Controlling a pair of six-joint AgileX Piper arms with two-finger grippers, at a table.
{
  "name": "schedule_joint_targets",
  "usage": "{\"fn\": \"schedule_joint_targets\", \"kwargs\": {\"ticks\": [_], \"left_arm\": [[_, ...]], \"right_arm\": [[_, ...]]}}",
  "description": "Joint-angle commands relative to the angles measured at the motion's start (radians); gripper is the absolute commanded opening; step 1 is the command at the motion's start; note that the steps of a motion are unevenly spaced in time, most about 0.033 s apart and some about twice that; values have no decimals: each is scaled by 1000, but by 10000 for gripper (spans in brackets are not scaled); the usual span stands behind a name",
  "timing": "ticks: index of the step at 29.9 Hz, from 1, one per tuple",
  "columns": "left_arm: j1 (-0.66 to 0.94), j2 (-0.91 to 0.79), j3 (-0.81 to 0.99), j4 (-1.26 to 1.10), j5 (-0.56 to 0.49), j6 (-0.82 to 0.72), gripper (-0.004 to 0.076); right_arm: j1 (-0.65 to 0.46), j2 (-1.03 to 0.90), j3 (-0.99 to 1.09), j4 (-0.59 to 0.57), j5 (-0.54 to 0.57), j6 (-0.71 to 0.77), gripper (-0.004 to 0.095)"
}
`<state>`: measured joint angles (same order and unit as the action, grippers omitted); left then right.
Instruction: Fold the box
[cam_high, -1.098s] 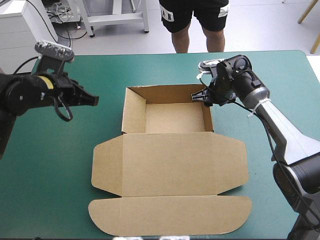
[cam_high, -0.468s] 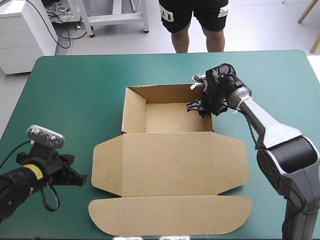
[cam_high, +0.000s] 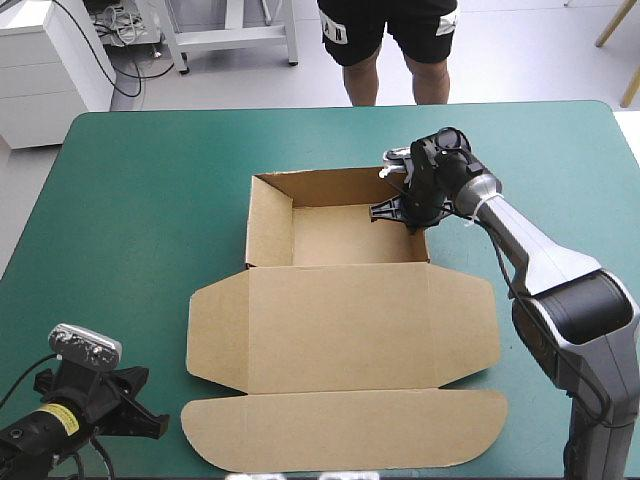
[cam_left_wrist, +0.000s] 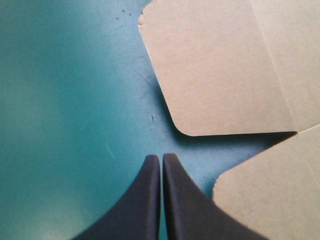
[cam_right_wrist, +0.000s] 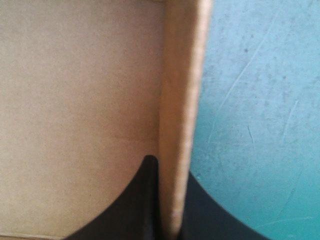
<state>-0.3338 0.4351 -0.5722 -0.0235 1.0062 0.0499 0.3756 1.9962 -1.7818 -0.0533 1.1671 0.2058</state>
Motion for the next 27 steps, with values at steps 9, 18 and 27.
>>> {"fn": "schedule_joint_targets", "kwargs": {"ticks": [9, 18, 27], "left_arm": [[-5, -68, 37, -21, -58, 0, -8], [-5, -75, 37, -21, -58, 0, -8], [-5, -75, 37, -21, -57, 0, -8]], "right_arm": [[-59, -68, -55, -23, 1, -17, -21], [-351, -155, -65, -22, 3, -86, -21], [-733, -175, -65, -21, 3, -155, -21]]}}
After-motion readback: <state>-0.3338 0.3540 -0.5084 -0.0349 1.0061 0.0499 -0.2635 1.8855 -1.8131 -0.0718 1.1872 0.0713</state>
